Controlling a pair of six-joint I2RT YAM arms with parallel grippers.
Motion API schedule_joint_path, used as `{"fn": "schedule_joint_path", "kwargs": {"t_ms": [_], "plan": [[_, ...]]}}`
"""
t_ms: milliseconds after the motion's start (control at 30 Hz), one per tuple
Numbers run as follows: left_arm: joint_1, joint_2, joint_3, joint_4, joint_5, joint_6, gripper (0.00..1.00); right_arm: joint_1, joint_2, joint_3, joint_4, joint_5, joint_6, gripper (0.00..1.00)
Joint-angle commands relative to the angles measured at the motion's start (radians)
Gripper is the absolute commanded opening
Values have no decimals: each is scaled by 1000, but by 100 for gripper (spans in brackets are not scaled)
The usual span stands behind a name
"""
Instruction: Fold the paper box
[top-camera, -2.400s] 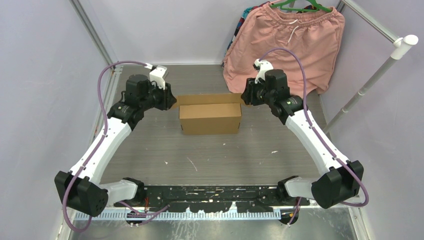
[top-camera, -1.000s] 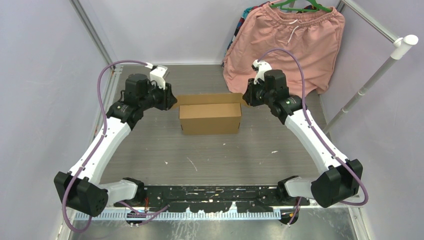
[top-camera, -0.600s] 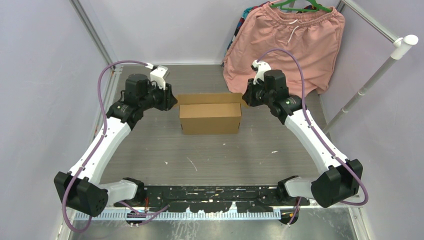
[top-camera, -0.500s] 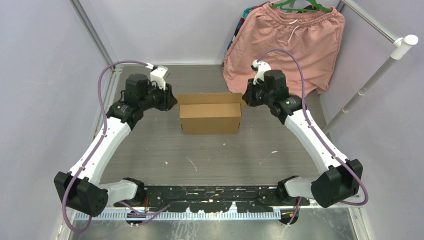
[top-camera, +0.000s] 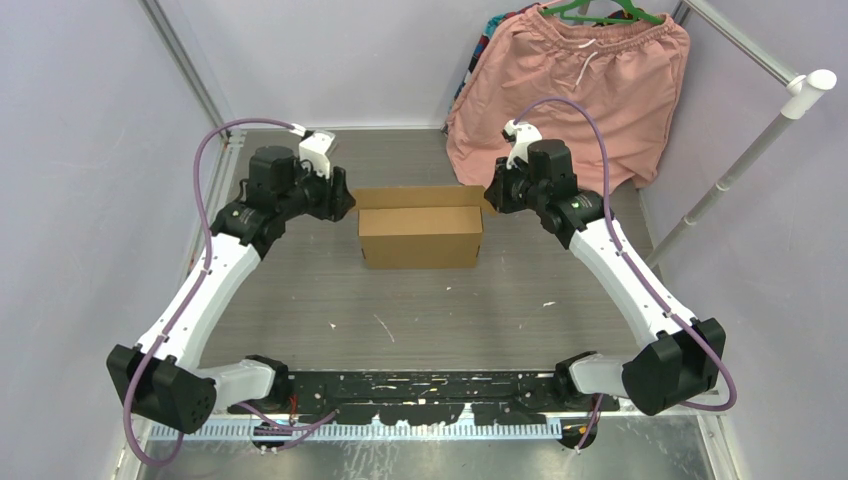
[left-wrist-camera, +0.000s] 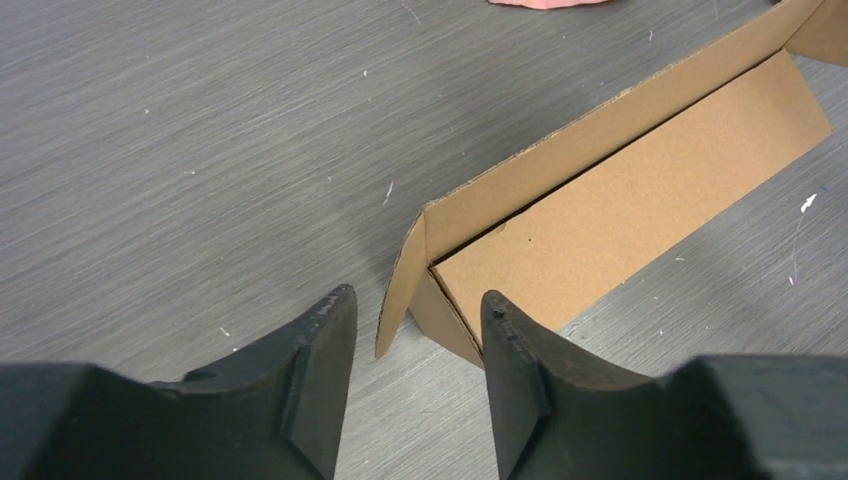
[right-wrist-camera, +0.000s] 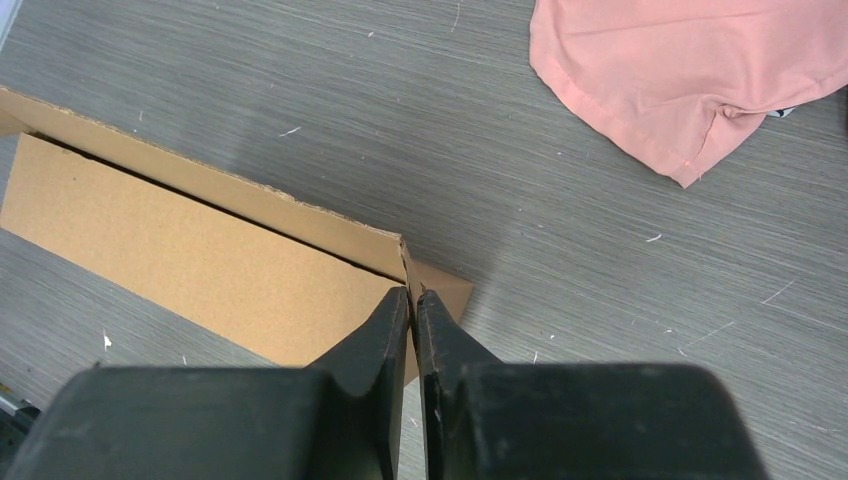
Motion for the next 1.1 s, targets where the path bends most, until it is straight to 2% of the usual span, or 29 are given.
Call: {"fn": "schedule_joint_path", "kwargs": {"t_ms": [0, 633, 733, 900, 1067], "plan": [[1, -19, 46, 28, -19, 24, 51, -1, -13, 14, 2, -7, -8, 14], [27, 53, 44, 66, 30, 14, 43, -1, -12, 18, -3, -14, -6, 14], [29, 53, 45, 67, 33, 13, 41, 0, -11, 18, -4, -16, -5, 14], [30, 63, 51, 65, 51, 10, 30, 0, -10, 19, -4, -20, -5, 14], [30, 67, 54, 65, 59, 7, 28, 0, -7, 19, -4, -21, -5, 13]]}}
